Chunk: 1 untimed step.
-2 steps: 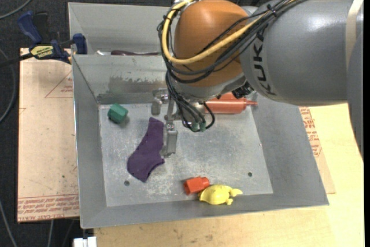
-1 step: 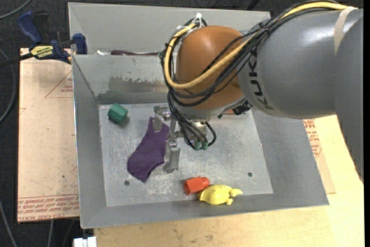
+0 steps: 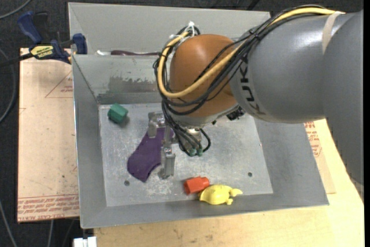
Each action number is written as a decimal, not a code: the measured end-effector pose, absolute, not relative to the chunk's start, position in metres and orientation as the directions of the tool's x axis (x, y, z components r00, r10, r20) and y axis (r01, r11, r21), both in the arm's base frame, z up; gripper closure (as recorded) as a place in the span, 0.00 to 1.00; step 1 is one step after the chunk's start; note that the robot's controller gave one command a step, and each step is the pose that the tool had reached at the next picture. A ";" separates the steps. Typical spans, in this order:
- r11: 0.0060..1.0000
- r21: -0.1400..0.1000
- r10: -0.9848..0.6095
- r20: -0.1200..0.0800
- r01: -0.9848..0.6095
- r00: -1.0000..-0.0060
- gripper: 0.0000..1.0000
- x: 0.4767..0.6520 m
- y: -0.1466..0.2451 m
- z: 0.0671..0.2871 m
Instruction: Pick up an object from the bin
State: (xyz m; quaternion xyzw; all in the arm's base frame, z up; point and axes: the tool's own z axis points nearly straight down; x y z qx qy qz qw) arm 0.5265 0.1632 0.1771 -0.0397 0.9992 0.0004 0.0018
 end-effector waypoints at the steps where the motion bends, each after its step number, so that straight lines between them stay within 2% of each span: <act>1: 0.985 -0.001 -0.174 0.016 -0.174 -0.985 0.00 0.523 0.169 0.174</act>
Offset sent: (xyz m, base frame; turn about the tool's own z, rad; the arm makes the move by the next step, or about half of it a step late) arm -0.0185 0.0045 -0.0690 -0.3077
